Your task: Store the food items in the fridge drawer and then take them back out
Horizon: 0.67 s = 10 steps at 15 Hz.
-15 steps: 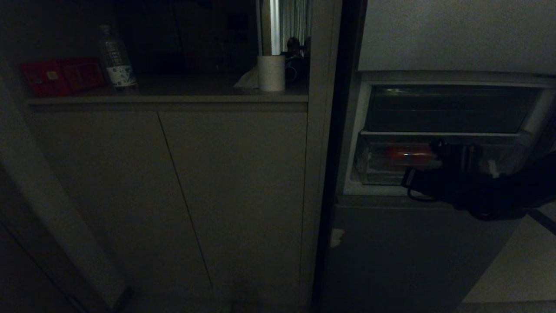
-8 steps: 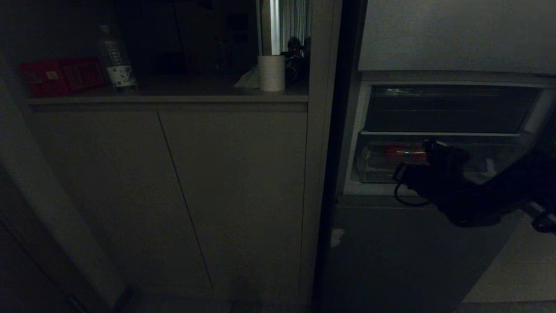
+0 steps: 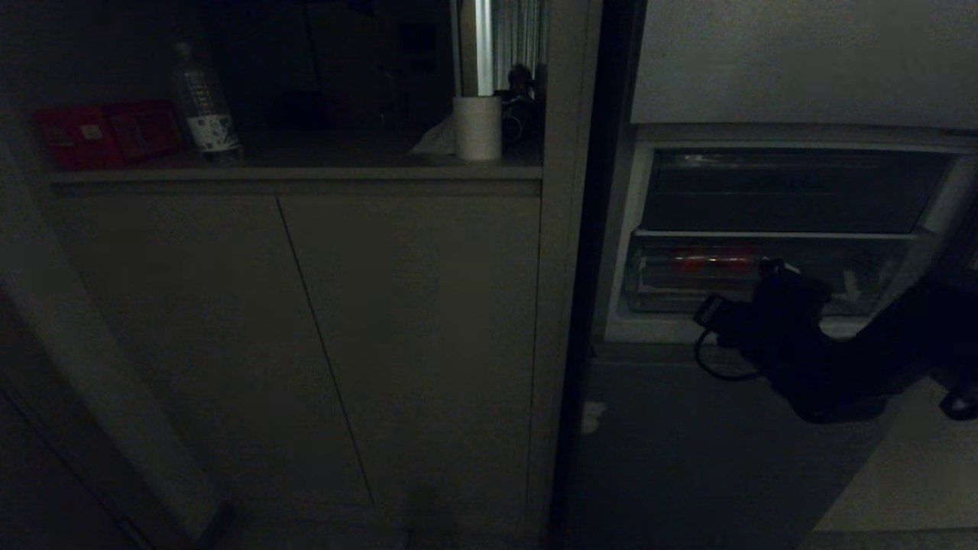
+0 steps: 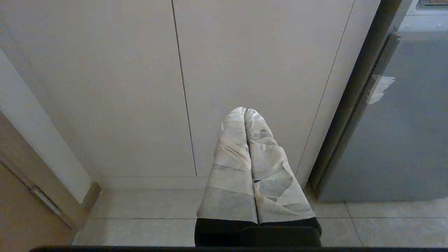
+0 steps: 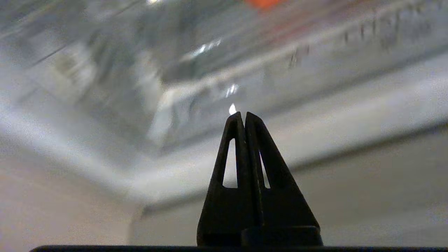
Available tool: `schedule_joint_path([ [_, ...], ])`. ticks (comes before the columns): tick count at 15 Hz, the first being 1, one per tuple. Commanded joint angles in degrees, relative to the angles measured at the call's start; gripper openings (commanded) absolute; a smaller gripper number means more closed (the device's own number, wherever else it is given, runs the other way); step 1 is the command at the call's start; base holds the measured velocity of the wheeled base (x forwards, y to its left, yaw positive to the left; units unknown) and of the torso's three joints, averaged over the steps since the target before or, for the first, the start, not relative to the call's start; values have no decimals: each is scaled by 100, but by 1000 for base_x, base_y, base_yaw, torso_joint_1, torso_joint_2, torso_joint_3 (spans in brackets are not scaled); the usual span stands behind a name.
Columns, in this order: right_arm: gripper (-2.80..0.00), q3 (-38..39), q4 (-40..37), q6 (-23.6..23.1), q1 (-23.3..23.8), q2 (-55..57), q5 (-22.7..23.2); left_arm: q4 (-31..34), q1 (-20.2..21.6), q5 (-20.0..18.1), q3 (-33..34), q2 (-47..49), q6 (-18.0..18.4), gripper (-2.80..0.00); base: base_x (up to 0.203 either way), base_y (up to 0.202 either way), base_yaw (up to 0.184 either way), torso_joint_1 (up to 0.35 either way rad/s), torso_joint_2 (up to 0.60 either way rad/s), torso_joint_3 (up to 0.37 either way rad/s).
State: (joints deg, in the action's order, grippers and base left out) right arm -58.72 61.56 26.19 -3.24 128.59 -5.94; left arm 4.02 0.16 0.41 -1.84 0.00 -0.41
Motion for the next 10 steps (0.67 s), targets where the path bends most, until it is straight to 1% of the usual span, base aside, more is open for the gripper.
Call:
schedule_joint_path([
  [1,-280,1007,80,6,-4,-1115,171,2,2,2,0,9,-2,-280,0,0,0,0,0,0],
  [4,-280,2253,98,-76,-14,-2315,603,2,2,2,0,9,-2,-280,0,0,0,0,0,0],
  [5,-280,2677,97,-218,-15,-2725,685,2,2,2,0,9,-2,-280,0,0,0,0,0,0],
  [7,-280,3718,97,-702,-16,-3913,795,2,2,2,0,9,-2,-280,0,0,0,0,0,0],
  [10,-280,4959,32,-1331,-10,-5659,857,2,2,2,0,9,-2,-280,0,0,0,0,0,0],
])
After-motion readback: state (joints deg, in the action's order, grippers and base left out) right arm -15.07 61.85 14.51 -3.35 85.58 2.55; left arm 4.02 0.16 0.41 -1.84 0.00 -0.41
